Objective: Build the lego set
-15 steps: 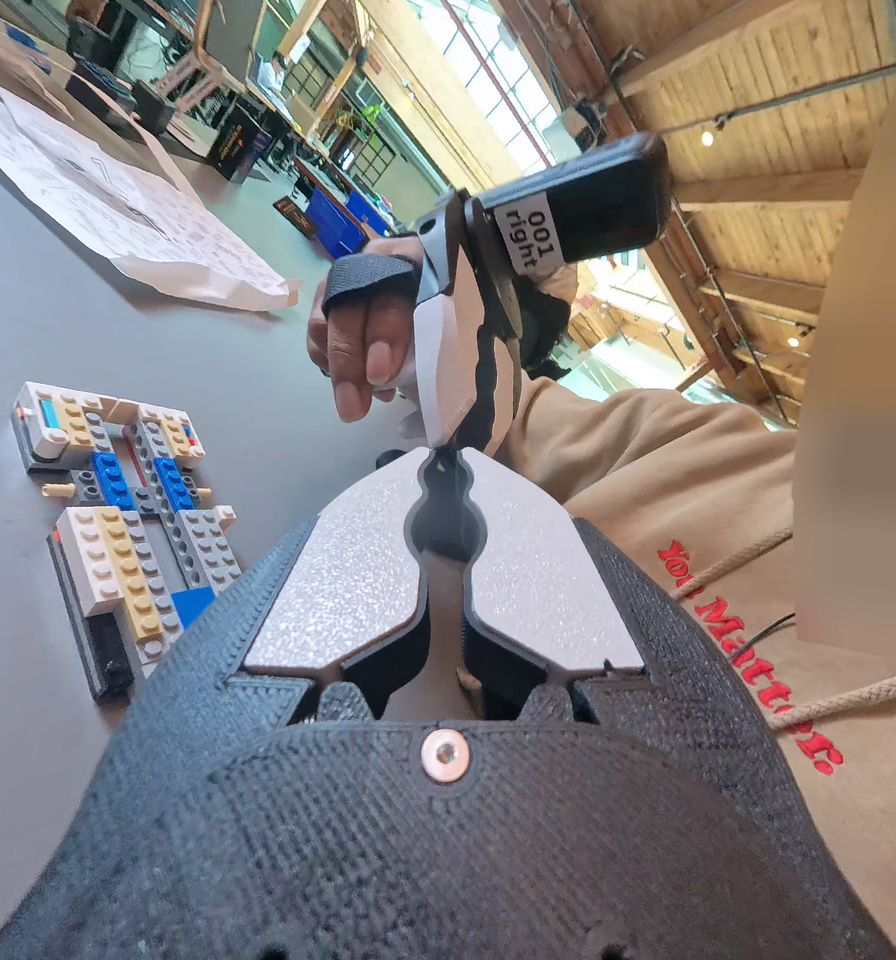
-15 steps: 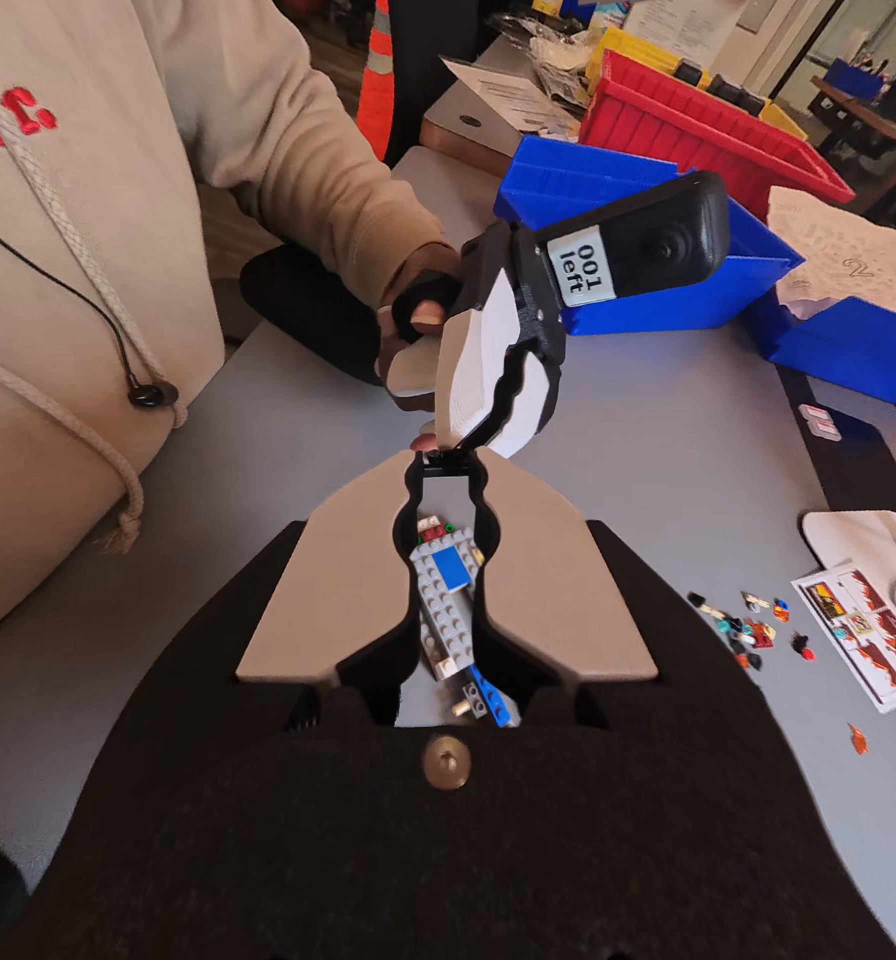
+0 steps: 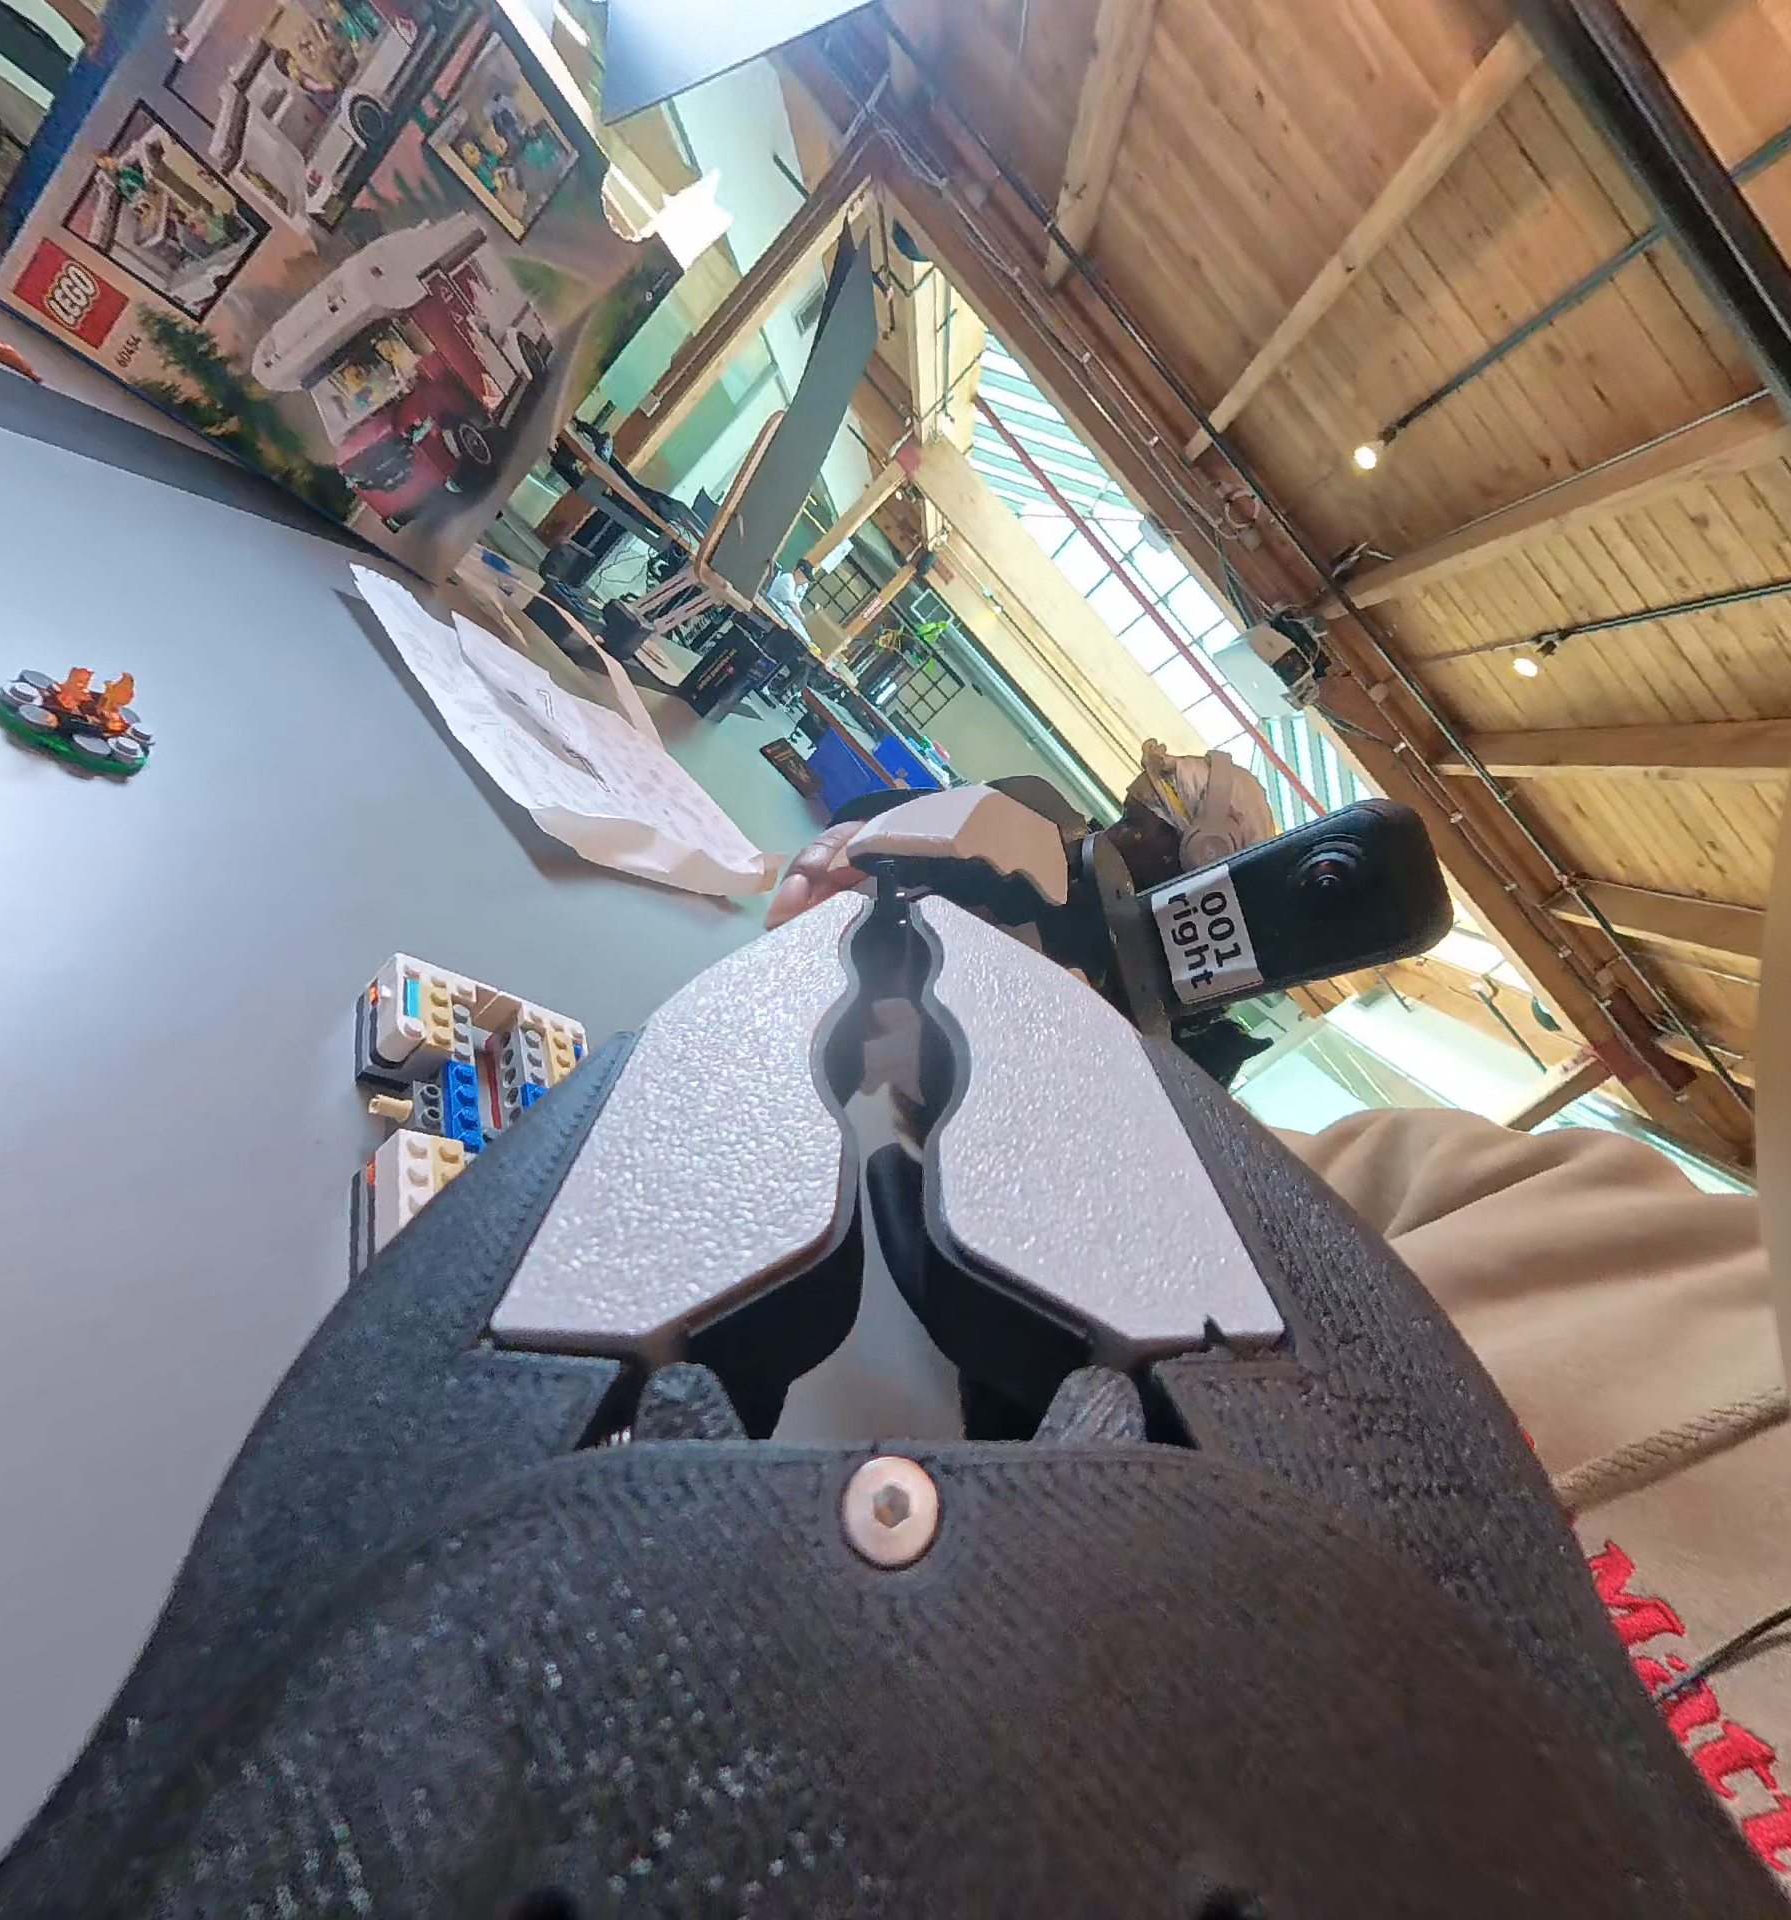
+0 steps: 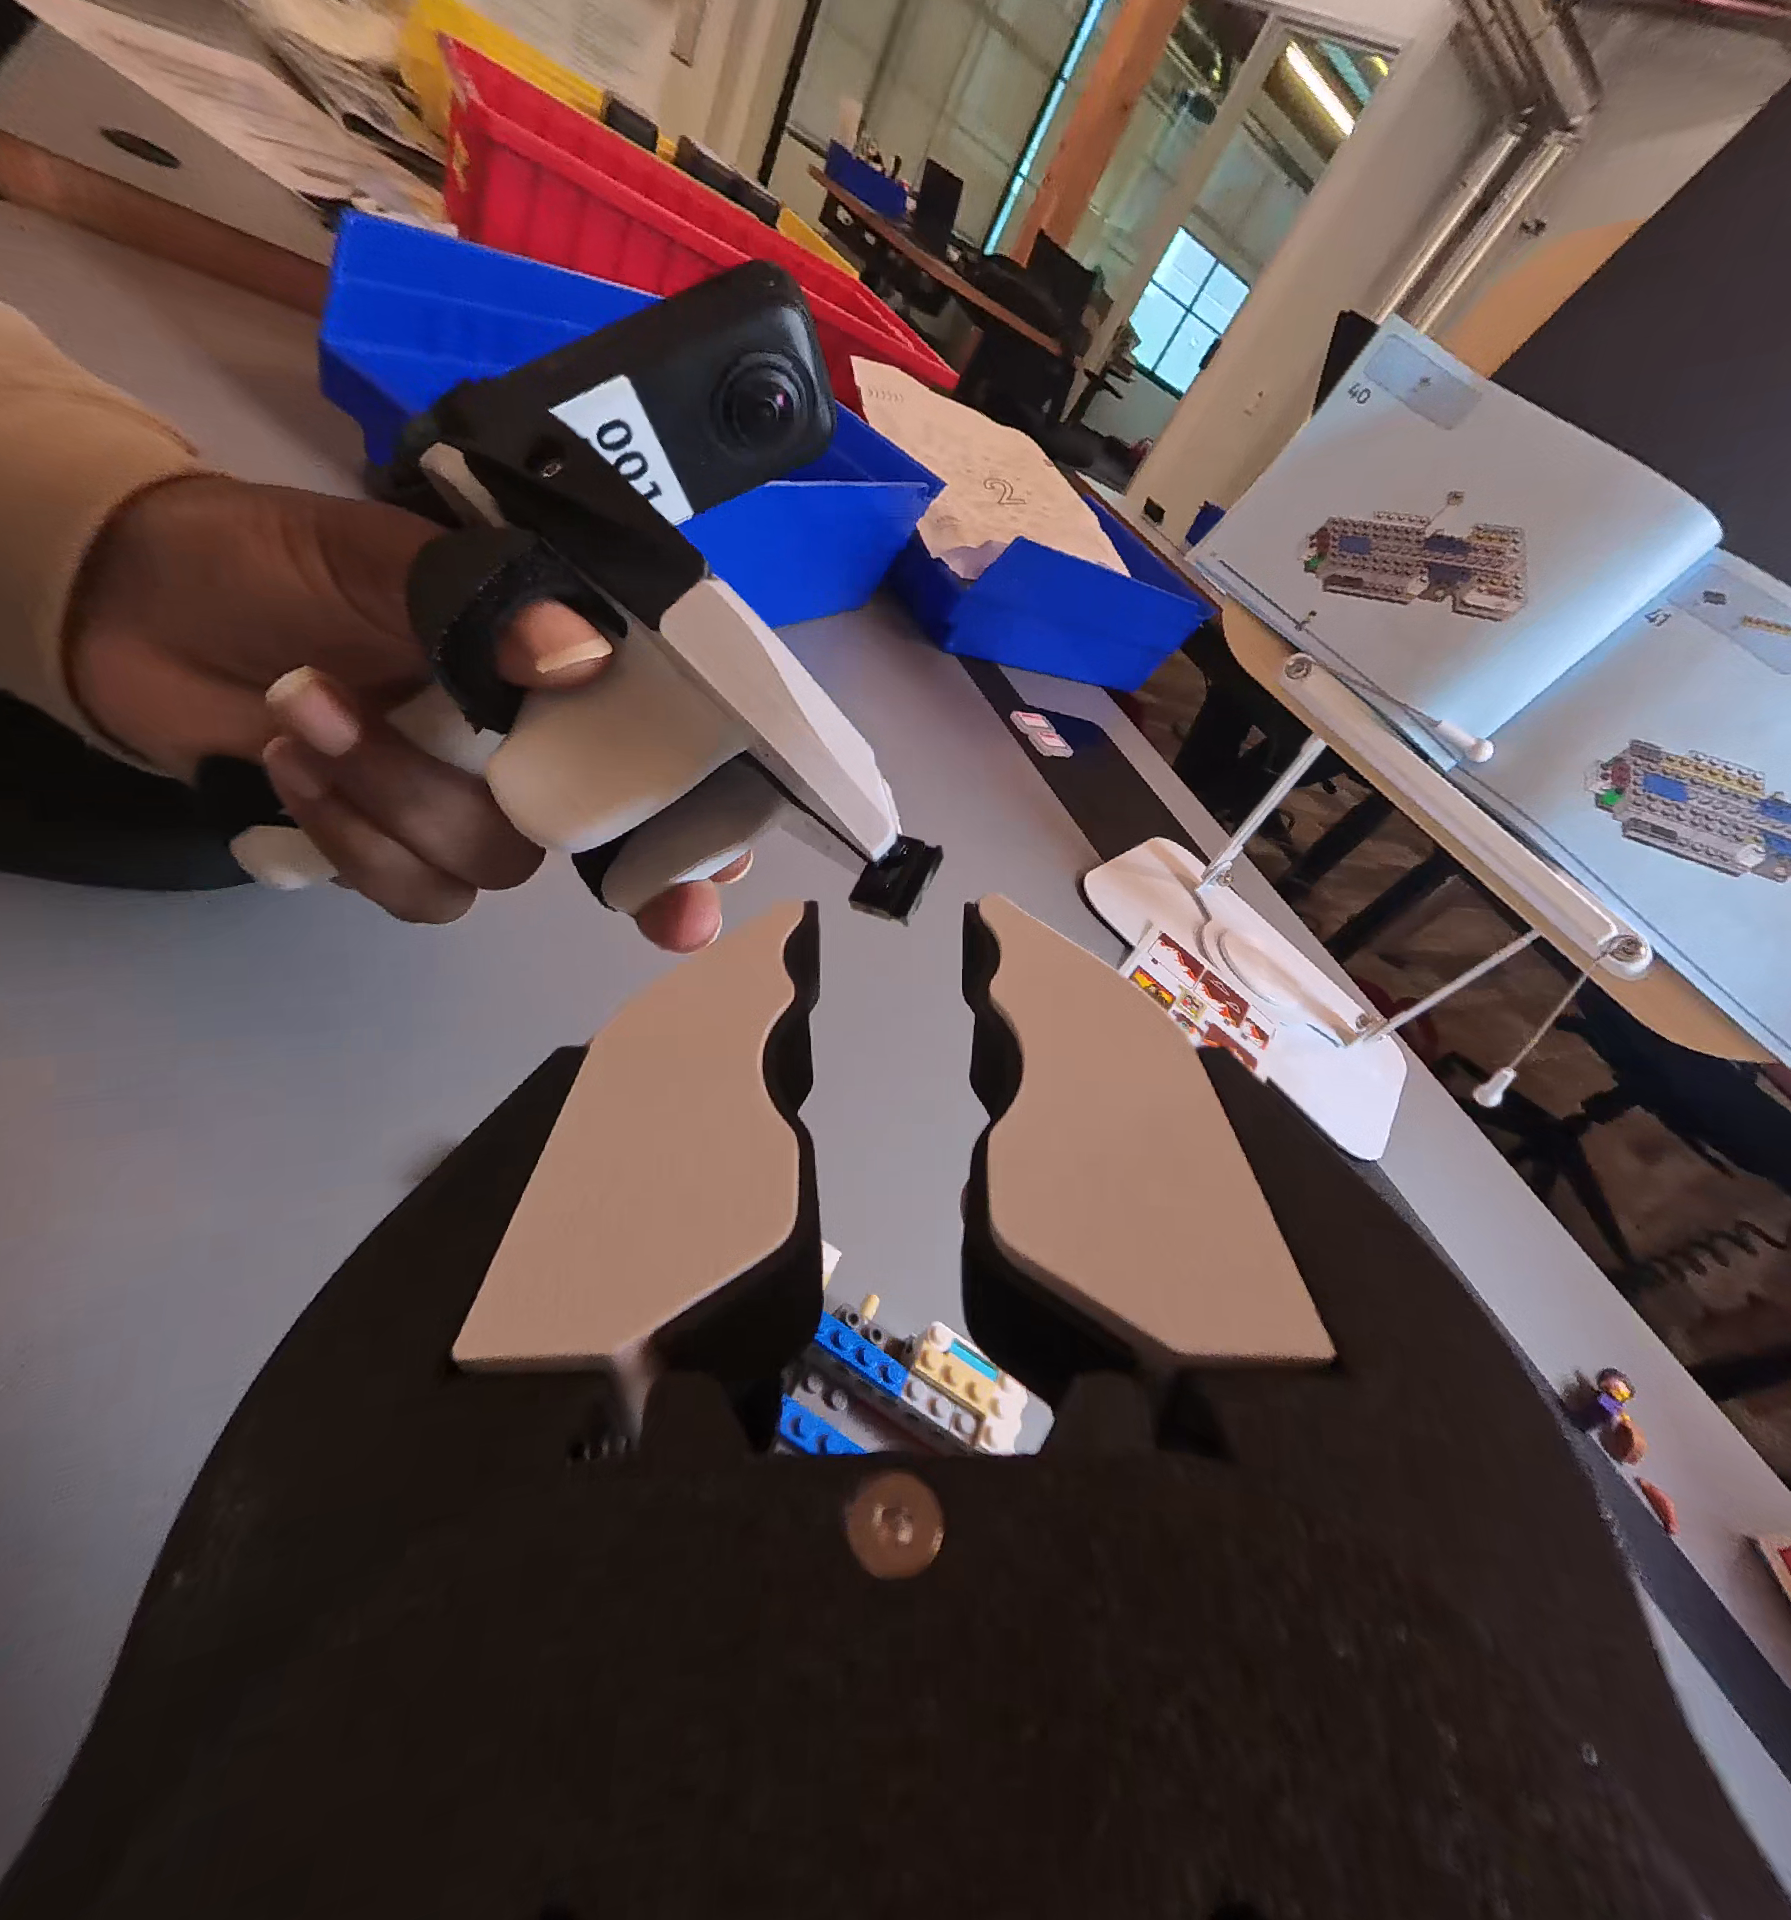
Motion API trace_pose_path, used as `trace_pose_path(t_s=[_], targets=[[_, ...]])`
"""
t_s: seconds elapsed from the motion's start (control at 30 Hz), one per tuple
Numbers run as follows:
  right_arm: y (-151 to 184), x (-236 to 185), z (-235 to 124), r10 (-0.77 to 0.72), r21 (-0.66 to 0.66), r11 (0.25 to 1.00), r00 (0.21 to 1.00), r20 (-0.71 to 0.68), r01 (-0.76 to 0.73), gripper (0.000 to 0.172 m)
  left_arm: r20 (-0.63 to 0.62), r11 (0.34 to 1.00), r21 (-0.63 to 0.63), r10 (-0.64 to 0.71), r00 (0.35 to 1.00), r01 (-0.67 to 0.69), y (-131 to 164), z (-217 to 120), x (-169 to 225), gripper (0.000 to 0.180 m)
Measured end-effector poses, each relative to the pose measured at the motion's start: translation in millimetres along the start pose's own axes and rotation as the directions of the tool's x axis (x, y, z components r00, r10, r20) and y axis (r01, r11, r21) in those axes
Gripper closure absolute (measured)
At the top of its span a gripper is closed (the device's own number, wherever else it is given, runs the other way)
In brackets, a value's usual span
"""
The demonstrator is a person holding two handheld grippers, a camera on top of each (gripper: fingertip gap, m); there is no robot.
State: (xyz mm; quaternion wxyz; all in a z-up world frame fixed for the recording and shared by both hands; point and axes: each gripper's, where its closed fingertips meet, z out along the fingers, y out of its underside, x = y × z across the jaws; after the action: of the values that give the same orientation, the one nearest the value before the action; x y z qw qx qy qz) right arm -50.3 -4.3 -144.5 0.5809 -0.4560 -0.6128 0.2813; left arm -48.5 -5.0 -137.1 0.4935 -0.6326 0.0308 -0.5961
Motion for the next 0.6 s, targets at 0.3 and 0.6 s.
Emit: trace_pose_path(t_s=[0.3, 0.6], targets=[[1.2, 3.5, 3.3, -0.005, -0.001, 1.000, 1.000, -0.005, 0.005, 0.160, -0.002, 1.000, 0.002, -0.020, 1.000, 0.020, 0.6, -1.9, -2.7, 0.176], [3.2, 1.1, 3.5, -0.053, 0.012, 0.999, 0.999, 0.009, 0.053, 0.159, -0.012, 0.999, -0.020, -0.036, 0.999, 0.036, 6.3, -0.2, -4.0, 0.178]])
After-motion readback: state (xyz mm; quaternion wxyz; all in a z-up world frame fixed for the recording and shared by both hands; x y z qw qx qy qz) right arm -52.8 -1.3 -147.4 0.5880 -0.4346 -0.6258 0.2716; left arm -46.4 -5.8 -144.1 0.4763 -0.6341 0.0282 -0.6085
